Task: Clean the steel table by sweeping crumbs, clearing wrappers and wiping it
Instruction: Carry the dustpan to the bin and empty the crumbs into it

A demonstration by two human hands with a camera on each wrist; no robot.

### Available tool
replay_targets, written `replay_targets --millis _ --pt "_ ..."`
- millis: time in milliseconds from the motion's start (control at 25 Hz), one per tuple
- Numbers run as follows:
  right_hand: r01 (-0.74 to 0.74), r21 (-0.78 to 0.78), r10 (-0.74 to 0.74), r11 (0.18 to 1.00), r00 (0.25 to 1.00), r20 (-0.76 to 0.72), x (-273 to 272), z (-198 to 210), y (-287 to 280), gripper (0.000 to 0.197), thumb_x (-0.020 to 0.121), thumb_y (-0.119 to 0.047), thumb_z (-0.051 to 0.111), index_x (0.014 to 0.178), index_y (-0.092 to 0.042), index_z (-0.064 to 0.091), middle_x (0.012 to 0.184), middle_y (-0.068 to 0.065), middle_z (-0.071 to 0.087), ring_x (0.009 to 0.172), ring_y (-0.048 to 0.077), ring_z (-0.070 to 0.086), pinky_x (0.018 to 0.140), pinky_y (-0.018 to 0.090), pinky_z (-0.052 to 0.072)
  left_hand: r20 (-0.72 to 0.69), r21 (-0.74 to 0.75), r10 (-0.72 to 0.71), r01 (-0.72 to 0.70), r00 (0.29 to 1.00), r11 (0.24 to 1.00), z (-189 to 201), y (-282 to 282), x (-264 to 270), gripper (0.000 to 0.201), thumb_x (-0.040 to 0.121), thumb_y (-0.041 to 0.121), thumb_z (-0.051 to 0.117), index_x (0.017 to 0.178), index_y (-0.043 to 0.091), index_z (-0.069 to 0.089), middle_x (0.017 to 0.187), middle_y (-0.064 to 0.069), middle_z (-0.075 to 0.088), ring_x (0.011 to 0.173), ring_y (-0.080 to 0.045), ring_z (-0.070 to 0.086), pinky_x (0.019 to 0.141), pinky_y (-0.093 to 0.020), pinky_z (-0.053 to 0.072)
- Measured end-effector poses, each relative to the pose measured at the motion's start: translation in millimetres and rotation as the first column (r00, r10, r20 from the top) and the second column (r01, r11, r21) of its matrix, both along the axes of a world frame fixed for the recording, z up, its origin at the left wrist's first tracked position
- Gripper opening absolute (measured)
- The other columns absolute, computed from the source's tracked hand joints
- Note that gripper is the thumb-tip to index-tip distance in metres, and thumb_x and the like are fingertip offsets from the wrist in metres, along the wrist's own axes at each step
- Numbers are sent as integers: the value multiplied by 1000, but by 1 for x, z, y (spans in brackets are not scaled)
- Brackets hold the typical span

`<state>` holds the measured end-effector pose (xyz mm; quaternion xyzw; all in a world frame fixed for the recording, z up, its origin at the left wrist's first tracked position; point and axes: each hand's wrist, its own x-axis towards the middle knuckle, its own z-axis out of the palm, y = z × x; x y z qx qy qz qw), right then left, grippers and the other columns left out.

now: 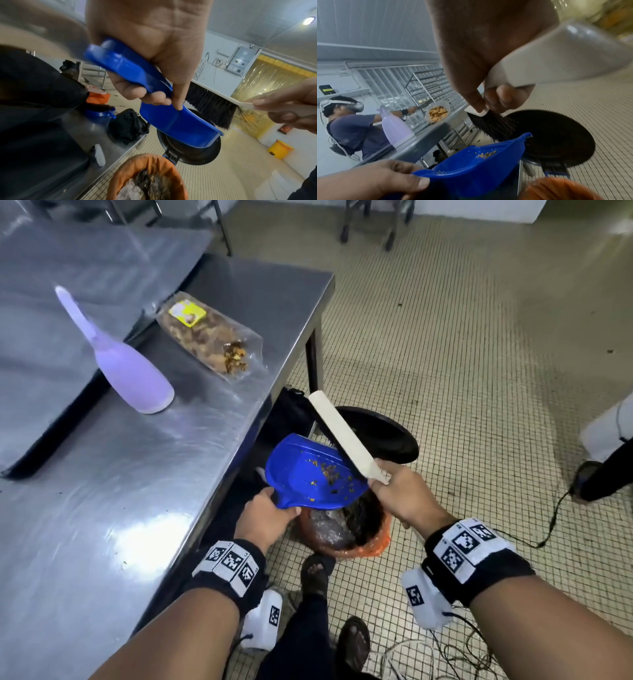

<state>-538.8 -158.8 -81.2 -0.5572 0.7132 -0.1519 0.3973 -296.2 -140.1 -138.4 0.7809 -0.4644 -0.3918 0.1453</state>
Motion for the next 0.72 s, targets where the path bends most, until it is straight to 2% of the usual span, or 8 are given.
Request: replay_targets --millis 40,80,120,160,280,440,600,720 --pt "-31 20 31 999 1000 -1 5 -11 3 42 92 -27 59 134 -28 56 97 -3 69 78 14 64 59 12 45 10 27 -5 5 1000 1000 -10 3 1 57 73 38 81 123 21 61 107 -1 71 100 -22 66 88 -33 51" --pt "-53 46 54 997 999 -6 11 -24 4 42 91 -28 60 134 -29 57 107 -5 68 96 16 64 75 17 47 23 60 -15 13 1000 998 -21 6 2 56 72 40 81 121 22 61 106 -1 72 100 -22 66 88 -32 51" --pt "-74 82 75 994 997 -12 16 -39 5 43 91 -30 60 134 -30 57 115 -8 65 108 17 61 88 21 46 38 89 -30 27 999 996 -30 8 1 53 72 41 81 118 24 62 106 0 72 100 -23 66 88 -33 52" --pt "-92 122 95 988 995 -18 22 -53 7 44 91 -33 59 135 -30 56 122 -6 65 113 19 60 95 24 45 53 124 -44 37 998 992 -40 10 1 49 71 42 80 114 25 63 105 0 72 100 -23 66 89 -34 52" --pt "-144 207 146 968 989 4 35 -83 9 42 96 -32 53 137 -24 52 129 5 63 115 23 60 92 22 42 70 196 -108 92 992 976 -62 9 -4 50 65 49 74 107 26 62 105 1 71 99 -25 66 89 -38 53" --pt "-217 265 214 940 976 38 46 -116 2 37 98 -27 50 135 -23 55 124 10 65 113 27 60 88 24 43 98 246 -142 115 985 963 -88 -8 -7 53 65 53 74 110 26 62 106 -2 70 99 -27 65 88 -38 53" --pt "-245 325 257 914 966 6 43 -152 -4 39 98 -31 51 137 -27 53 121 11 66 110 27 61 84 22 43 40 245 -118 105 992 964 -106 -25 -6 43 77 39 77 111 19 63 101 -1 68 89 -21 61 77 -27 44" --pt "-222 349 249 910 968 -36 36 -180 -3 41 98 -30 50 139 -25 50 120 15 66 108 30 62 84 26 45 8 271 -137 130 991 954 -123 -30 -8 35 78 28 79 108 14 66 97 0 67 89 -19 61 76 -24 41"
